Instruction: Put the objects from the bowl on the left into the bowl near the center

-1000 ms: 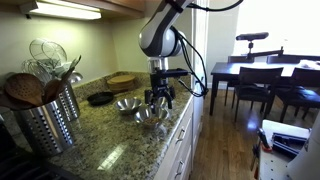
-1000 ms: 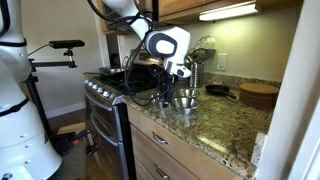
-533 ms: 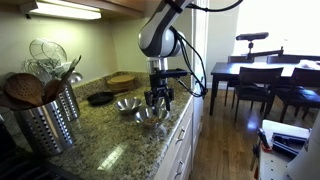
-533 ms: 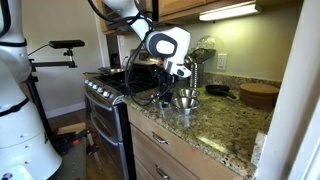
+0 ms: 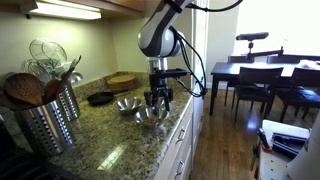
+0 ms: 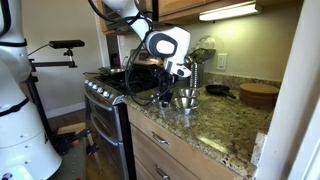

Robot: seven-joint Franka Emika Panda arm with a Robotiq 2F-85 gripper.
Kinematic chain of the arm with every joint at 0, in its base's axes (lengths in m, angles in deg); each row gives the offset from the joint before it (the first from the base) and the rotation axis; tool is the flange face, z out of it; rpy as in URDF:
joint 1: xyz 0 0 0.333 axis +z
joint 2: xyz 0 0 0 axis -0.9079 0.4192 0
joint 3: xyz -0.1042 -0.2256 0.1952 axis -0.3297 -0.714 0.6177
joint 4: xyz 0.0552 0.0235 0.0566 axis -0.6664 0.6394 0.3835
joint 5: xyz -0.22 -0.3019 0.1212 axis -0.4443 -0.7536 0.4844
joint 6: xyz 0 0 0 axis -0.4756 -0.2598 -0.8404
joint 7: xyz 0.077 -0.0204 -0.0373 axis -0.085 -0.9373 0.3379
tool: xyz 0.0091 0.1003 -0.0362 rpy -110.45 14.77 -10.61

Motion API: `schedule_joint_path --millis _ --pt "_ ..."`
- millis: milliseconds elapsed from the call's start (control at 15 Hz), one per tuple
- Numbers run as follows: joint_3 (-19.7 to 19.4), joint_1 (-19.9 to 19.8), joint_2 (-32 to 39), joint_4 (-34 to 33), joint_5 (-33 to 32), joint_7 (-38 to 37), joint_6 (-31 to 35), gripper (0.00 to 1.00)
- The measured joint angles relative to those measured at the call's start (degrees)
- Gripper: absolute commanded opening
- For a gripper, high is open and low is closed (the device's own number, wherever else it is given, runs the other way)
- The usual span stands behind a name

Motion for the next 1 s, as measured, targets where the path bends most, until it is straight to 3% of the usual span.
schedule_joint_path --millis 600,733,1000 --pt "0.09 0.00 0.94 -0.49 0.00 0.00 0.00 0.66" --pt "0.09 0.00 1.40 -0.79 0.00 0.00 0.00 0.39" --pt "0.09 0.00 1.67 -1.14 0.00 0.01 0.00 0.12"
